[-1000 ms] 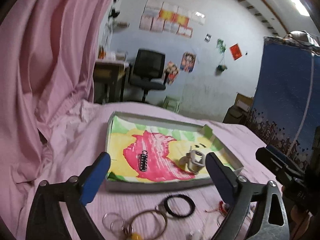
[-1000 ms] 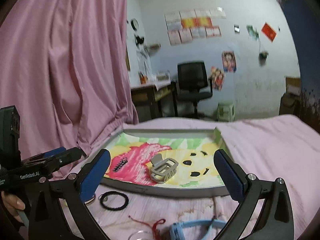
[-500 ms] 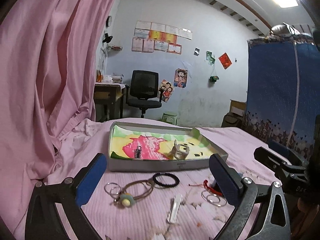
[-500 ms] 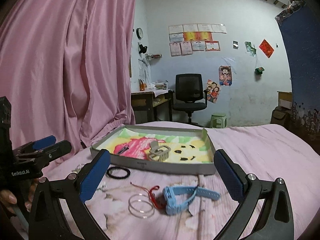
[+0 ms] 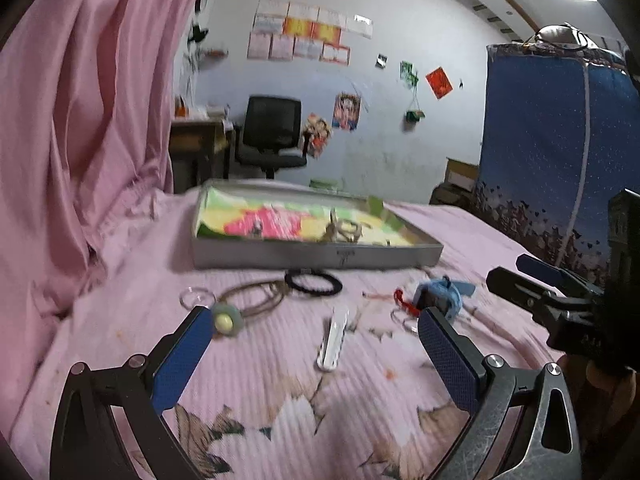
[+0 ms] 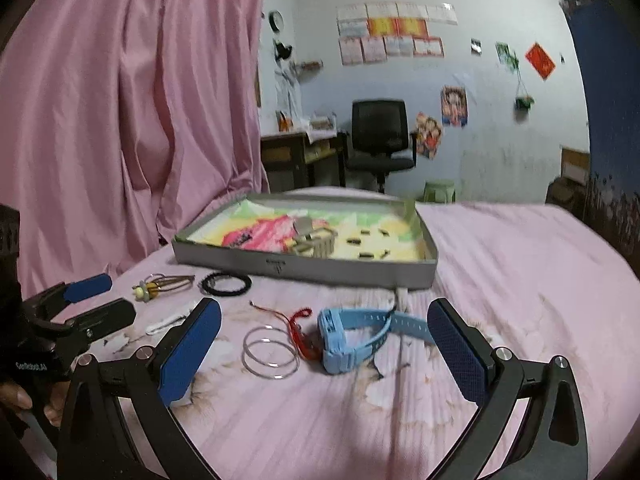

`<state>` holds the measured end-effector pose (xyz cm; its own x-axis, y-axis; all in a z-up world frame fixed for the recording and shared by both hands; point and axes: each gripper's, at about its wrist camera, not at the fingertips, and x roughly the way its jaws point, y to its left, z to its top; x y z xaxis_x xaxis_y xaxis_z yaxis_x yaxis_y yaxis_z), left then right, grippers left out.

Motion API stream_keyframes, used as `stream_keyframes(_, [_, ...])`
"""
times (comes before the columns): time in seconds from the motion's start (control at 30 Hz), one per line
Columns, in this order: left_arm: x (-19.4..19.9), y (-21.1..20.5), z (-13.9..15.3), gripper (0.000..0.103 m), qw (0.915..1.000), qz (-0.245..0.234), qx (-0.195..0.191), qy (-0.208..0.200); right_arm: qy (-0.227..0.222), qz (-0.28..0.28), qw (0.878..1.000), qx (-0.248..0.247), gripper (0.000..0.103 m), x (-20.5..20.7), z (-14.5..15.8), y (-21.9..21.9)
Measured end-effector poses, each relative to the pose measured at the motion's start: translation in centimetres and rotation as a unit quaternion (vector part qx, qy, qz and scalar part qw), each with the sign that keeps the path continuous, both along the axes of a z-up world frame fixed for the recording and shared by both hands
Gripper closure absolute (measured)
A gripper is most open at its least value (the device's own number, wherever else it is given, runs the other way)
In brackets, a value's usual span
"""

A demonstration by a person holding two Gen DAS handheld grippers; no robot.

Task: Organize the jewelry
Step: 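Grasp the blue watch with the right tool while the left grasps the white hair clip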

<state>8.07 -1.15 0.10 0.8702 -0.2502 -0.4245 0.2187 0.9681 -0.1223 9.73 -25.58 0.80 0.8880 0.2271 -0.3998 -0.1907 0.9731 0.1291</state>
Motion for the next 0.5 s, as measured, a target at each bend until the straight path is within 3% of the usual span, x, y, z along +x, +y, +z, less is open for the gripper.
stream_keyframes(0.1, [0.5,0.0,-0.4,0.002,0.9998,-0.008,0.0,0.017,0.024,0.001,1.0,0.009,0.001,0.7,-0.7,-0.3])
stream_keyframes(0.23, [1.3,-0.3,-0.8,0.021,0.9988,-0.021,0.001,0.043,0.06,-0.002,0.998,0.016,0.002,1.7,-1.7,-0.5])
stream_keyframes(0.37, [2.5,-0.9,-1.3,0.035,0.9969,-0.036,0.002,0.07,0.093,0.002,0.995,0.033,0.032,2.8,-2.7,-0.8])
stream_keyframes(0.5, [4.0,-1.5,-1.7,0.05,0.9939,-0.037,0.013,0.103,0.129,0.005,0.99,0.049,0.041,4.5,-3.9,-1.1])
